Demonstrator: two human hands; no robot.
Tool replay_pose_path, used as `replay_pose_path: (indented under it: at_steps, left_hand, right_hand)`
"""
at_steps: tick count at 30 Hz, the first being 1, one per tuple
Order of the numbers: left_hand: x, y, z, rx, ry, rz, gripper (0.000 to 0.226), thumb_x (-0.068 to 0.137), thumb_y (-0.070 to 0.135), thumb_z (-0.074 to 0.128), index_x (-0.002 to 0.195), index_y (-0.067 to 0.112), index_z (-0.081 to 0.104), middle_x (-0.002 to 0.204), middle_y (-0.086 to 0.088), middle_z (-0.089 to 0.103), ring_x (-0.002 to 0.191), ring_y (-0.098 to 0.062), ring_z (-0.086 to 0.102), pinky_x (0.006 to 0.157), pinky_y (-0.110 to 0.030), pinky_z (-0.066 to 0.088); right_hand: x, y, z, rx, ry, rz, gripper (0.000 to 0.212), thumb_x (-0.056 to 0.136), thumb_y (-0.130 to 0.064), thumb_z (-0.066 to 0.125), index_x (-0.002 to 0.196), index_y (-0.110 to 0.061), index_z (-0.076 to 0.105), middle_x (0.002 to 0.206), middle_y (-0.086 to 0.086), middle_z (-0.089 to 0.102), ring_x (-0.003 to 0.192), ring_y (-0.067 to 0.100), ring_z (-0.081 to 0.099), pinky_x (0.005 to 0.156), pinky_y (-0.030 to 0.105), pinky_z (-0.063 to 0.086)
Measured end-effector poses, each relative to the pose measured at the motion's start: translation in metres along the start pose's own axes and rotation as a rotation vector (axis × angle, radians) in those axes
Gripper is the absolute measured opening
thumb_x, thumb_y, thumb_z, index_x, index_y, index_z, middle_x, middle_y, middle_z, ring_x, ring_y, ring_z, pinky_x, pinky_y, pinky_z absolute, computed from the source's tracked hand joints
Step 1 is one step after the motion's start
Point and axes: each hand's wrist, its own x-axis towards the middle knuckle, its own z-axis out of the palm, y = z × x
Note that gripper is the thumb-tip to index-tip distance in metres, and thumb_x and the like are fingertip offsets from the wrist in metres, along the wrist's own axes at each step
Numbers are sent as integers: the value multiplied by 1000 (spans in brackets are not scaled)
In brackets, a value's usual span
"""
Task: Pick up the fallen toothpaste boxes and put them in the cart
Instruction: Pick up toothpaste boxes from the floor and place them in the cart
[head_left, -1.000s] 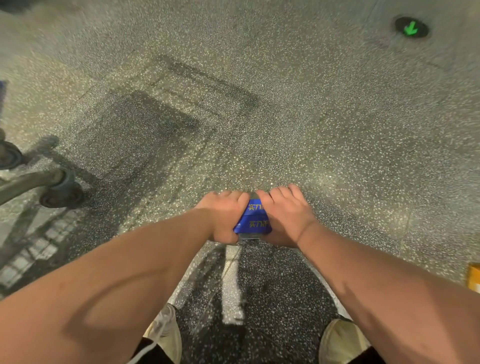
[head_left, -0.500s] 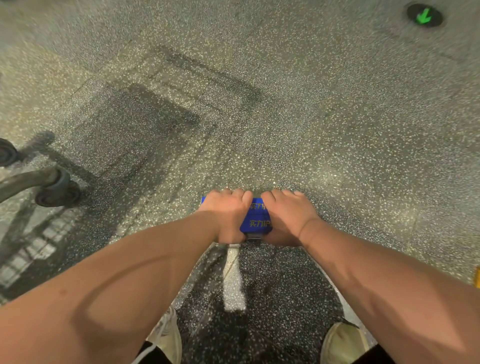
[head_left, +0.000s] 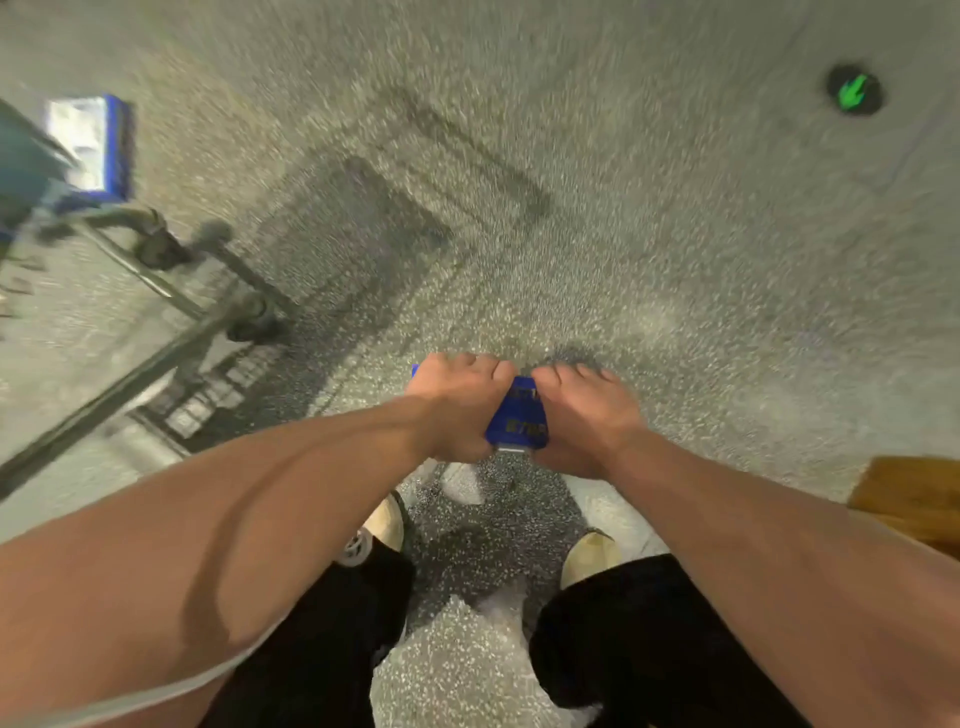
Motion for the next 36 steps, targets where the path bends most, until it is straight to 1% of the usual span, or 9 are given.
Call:
replay_pose_path:
  at_steps: [5, 9, 13, 16, 21, 25, 28, 31, 36]
  left_hand:
    - [-107, -7, -170, -17, 39, -69, 60, 79, 64, 59, 121, 23, 44, 118, 2, 58, 106, -23, 61, 88, -39, 46]
    - [-190, -10, -304, -4, 114, -149, 61, 77, 61, 65, 120, 22, 45, 116, 0, 58, 108, -28, 61, 87, -41, 45]
    - [-262, -19, -402, 18, 183, -259, 62, 77, 64, 64, 116, 21, 44, 115, -4, 58, 106, -31, 62, 86, -43, 47]
    - [-312, -32, -452, -5, 235, -332, 63, 77, 63, 65, 118, 20, 46, 117, -6, 59, 109, -31, 63, 89, -43, 49]
    - [-384, -78, -497, 32, 294, -393, 64, 74, 65, 65, 114, 18, 49, 114, -7, 63, 105, -34, 65, 84, -41, 50]
    - [-434, -126, -511, 92, 325, -418, 65, 70, 61, 72, 113, 19, 47, 110, -4, 61, 100, -32, 64, 75, -39, 43]
    - [-466, -168, -516, 118, 343, -429, 66, 69, 66, 70, 111, 21, 45, 106, -2, 59, 95, -29, 64, 75, -39, 49]
    - [-496, -211, -515, 134, 361, -422, 70, 73, 73, 67, 113, 21, 45, 106, -3, 58, 94, -27, 62, 74, -38, 47]
    - [-522, -276, -513, 174, 331, -411, 70, 72, 71, 69, 116, 22, 46, 107, 0, 58, 97, -24, 59, 79, -39, 50]
  right_hand:
    - [-89, -47, -168, -19, 92, -77, 54, 74, -51, 64, 116, -22, 46, 110, -3, 57, 102, 21, 56, 94, 41, 46]
    - [-148, -77, -291, -82, 273, -124, 53, 63, -49, 68, 104, -19, 53, 94, 0, 60, 89, 27, 63, 76, 39, 45]
    - [-189, -113, -411, -190, 266, -267, 59, 69, -57, 70, 112, -23, 48, 111, 2, 62, 106, 27, 61, 87, 40, 46]
    - [-206, -147, -474, -237, 329, -347, 60, 69, -60, 70, 112, -24, 48, 113, 1, 62, 108, 27, 61, 88, 40, 48]
    - [-215, -220, -538, -262, 367, -411, 59, 67, -61, 68, 110, -25, 49, 112, 1, 62, 108, 27, 61, 89, 39, 48]
    - [-213, -283, -572, -279, 398, -440, 57, 68, -58, 66, 110, -23, 48, 112, 2, 62, 107, 28, 61, 87, 39, 49]
    - [-203, -331, -590, -266, 430, -455, 60, 65, -64, 62, 106, -25, 44, 110, -1, 61, 104, 27, 61, 84, 39, 49]
    - [-188, -380, -603, -242, 465, -459, 63, 61, -70, 62, 105, -27, 44, 106, -5, 60, 99, 24, 62, 79, 39, 49]
    - [-156, -440, -607, -188, 460, -422, 67, 61, -68, 65, 109, -25, 44, 109, -3, 59, 100, 24, 61, 83, 40, 50]
